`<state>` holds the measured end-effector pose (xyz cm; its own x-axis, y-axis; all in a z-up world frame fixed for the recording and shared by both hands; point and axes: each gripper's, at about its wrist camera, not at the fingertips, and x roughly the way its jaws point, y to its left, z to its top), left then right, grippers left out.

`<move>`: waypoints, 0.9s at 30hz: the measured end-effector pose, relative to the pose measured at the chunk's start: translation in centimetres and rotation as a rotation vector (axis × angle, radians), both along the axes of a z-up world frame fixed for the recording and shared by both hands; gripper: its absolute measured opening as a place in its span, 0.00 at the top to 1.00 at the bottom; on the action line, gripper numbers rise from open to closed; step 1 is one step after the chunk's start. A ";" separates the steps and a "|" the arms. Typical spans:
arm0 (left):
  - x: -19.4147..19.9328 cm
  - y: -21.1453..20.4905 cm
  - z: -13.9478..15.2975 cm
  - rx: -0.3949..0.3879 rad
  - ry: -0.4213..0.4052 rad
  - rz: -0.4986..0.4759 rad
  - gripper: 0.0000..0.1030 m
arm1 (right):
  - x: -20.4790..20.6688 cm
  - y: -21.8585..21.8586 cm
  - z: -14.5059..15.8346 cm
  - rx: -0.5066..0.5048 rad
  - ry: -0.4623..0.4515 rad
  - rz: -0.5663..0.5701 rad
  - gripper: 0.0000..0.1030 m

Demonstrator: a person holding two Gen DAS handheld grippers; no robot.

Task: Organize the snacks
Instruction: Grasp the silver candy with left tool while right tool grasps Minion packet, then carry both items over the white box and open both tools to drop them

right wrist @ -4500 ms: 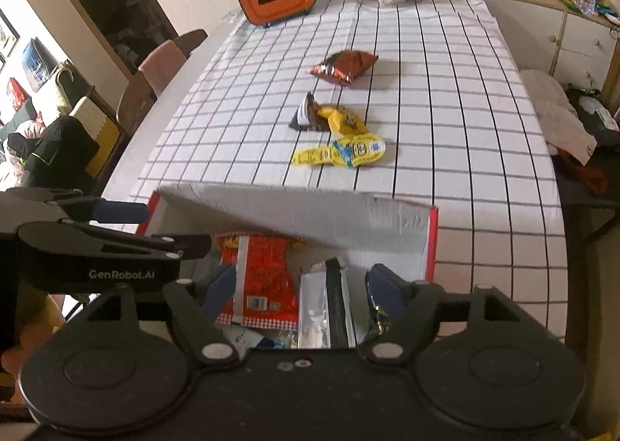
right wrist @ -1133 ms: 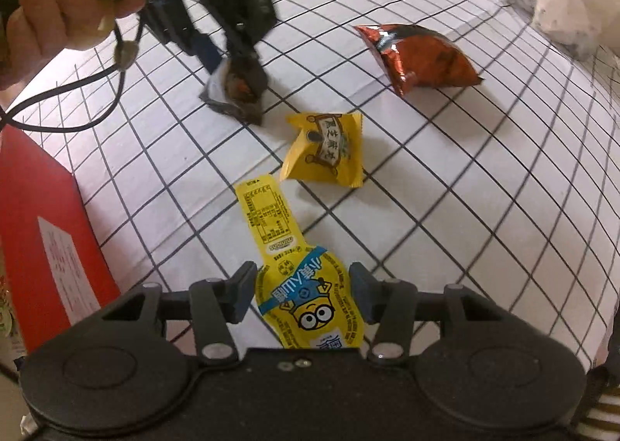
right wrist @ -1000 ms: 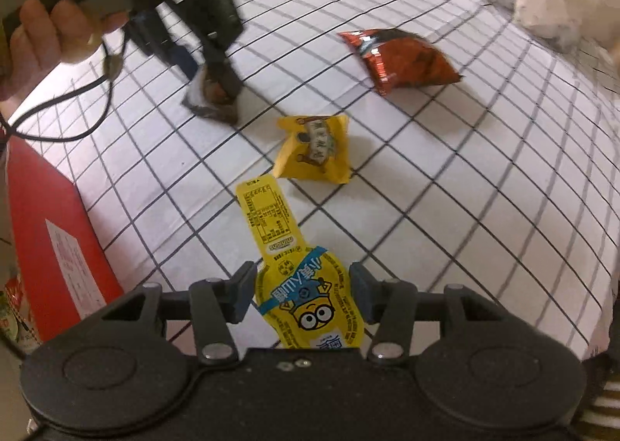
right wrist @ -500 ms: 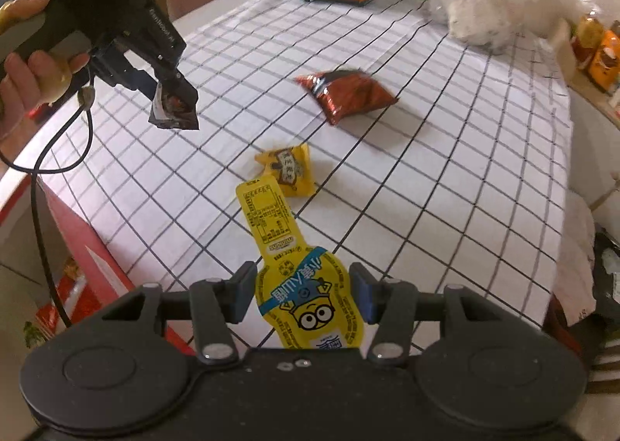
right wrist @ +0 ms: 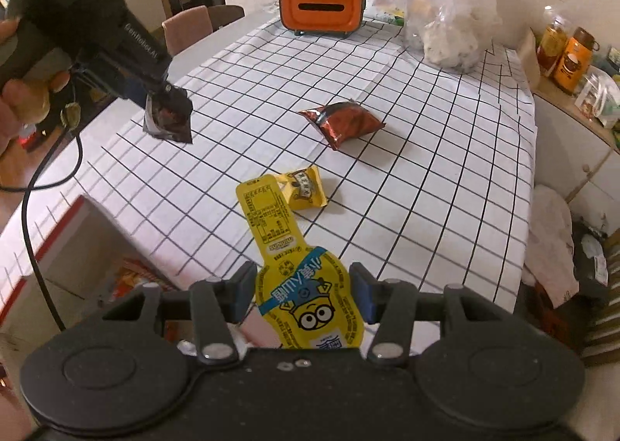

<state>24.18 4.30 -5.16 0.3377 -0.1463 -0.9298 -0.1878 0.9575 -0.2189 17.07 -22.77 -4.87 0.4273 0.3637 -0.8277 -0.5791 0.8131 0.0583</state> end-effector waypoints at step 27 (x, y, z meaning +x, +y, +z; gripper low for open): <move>-14.4 -5.5 -1.9 0.079 0.058 -0.315 0.72 | -10.7 3.2 -1.1 0.016 0.076 -0.053 0.50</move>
<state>9.81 -1.24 -7.06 0.2337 -0.1617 -0.9588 0.1103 0.9841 -0.1391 6.39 -19.58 -6.01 0.3821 0.3554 -0.8531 -0.5289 0.8411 0.1135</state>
